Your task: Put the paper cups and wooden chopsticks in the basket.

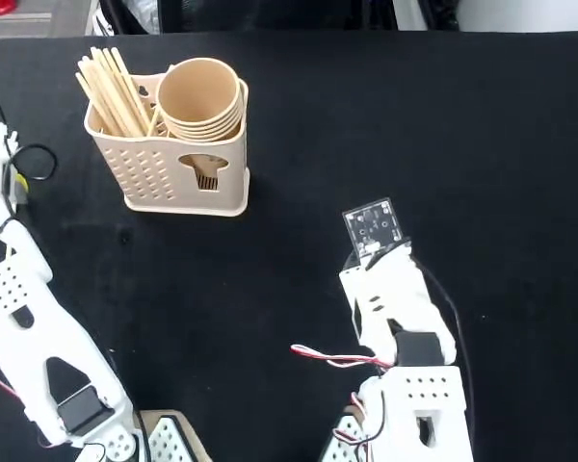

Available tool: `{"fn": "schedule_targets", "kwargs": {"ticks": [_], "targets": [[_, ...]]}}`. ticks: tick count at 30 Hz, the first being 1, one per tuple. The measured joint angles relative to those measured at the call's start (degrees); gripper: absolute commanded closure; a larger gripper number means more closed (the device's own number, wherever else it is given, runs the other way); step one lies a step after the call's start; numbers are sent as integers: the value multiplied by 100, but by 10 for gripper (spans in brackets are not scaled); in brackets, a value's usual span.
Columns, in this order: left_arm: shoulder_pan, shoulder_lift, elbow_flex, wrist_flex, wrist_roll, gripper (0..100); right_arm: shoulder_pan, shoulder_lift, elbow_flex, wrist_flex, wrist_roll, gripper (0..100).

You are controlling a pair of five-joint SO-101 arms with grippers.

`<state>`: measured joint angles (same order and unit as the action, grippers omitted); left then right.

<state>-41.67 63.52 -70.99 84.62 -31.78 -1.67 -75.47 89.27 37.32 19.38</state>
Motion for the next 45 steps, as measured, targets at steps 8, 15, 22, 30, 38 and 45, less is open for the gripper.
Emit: {"fn": "schedule_targets", "kwargs": {"ticks": [8,15,22,30,38,45], "targets": [[-105,62,-299,-9,-97,824,0,0,0,0,0,987],[-105,519,-308,-105,-475,823,0,0,0,0,0,987],[-141,914,-325,-255,-712,833,0,0,0,0,0,987],[44,1029,-431,316,-1398,971,0,0,0,0,0,987],[132,1029,-440,932,-1609,967,0,0,0,0,0,987],[176,1020,-440,1116,-1644,970,0,0,0,0,0,987]]}}
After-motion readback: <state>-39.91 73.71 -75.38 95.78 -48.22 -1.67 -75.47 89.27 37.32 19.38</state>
